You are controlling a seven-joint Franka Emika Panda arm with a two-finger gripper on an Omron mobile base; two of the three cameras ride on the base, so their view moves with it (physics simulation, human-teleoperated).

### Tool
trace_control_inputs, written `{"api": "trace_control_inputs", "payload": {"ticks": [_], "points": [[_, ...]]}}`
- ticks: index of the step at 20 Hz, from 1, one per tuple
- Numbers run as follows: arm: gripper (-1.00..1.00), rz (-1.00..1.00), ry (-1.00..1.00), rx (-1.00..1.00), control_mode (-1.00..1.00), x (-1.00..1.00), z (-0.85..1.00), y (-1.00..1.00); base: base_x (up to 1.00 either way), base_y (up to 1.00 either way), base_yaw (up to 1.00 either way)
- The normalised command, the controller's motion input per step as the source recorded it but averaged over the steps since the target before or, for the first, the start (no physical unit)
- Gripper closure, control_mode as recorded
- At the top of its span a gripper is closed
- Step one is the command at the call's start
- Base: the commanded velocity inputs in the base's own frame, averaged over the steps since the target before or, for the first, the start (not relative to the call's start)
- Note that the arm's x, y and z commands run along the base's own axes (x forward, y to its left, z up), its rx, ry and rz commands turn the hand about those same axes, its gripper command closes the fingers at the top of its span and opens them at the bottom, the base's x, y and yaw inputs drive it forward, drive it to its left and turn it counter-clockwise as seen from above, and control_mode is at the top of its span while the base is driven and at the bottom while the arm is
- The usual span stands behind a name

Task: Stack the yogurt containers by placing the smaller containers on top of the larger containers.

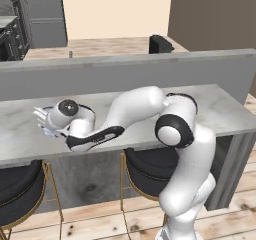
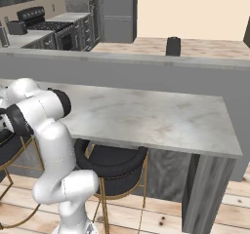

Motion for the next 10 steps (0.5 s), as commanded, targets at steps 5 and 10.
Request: {"api": "trace_control_inputs", "payload": {"ticks": [5,10], "points": [[1.00,0.00,0.02,0.00,-1.00,-0.08,0.93,-0.11,0.00,0.00,0.00],[1.00,-0.04,0.00,0.00,-1.00,-0.15,0.47,-0.36,0.00,0.00,0.00]]}}
